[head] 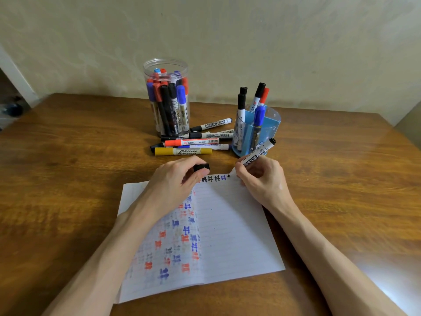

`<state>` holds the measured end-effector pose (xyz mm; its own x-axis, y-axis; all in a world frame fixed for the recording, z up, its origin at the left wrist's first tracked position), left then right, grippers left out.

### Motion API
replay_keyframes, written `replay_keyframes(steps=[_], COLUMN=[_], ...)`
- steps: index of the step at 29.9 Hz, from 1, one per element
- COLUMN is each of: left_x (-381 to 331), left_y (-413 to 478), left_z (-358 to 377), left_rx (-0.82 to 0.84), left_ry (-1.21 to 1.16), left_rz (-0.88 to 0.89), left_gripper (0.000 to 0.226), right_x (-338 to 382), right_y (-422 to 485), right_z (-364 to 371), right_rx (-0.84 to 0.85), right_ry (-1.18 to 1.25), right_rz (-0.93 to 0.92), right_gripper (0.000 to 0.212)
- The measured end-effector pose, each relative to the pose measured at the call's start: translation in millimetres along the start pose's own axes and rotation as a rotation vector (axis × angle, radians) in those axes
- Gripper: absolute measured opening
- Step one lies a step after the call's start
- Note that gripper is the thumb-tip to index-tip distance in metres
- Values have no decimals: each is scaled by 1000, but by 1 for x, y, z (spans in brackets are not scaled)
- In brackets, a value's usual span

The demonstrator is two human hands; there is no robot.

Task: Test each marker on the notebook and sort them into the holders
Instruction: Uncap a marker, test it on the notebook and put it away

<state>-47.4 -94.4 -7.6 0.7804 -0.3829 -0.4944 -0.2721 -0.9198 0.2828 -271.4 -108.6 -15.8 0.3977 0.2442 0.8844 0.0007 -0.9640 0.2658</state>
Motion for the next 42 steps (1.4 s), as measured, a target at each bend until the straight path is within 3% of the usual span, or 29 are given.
replay_keyframes(steps=[9, 16, 35, 42], left_x=[1, 1, 0, 0], left_y=[-1, -1, -1, -1], left_z=[-1, -1, -1, -1], left_rx=[4, 3, 17, 14], left_ry=[0, -1, -6, -3], left_rz=[1, -2, -5, -1], left_gripper=[34, 31, 38, 31], right_x=[1, 1, 5, 5], right_y=[0, -1, -1, -2], right_z=[-2, 1, 0, 2], right_rx=[-33, 3, -21, 1], right_ry=[1, 29, 12, -11], right_rz=[-6, -1, -10, 11], right_gripper=[16, 8, 14, 11])
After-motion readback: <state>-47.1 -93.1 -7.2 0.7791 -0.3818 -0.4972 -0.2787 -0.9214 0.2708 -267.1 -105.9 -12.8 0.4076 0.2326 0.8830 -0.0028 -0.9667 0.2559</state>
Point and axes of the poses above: each hand's wrist, its own y-axis towards the middle knuckle, its own z-axis out of the palm, x = y × z, the point moved 4 cm from there along y, towards the middle knuckle, and after that the axes turned 6 degrees about y, right-handed, at the moved point
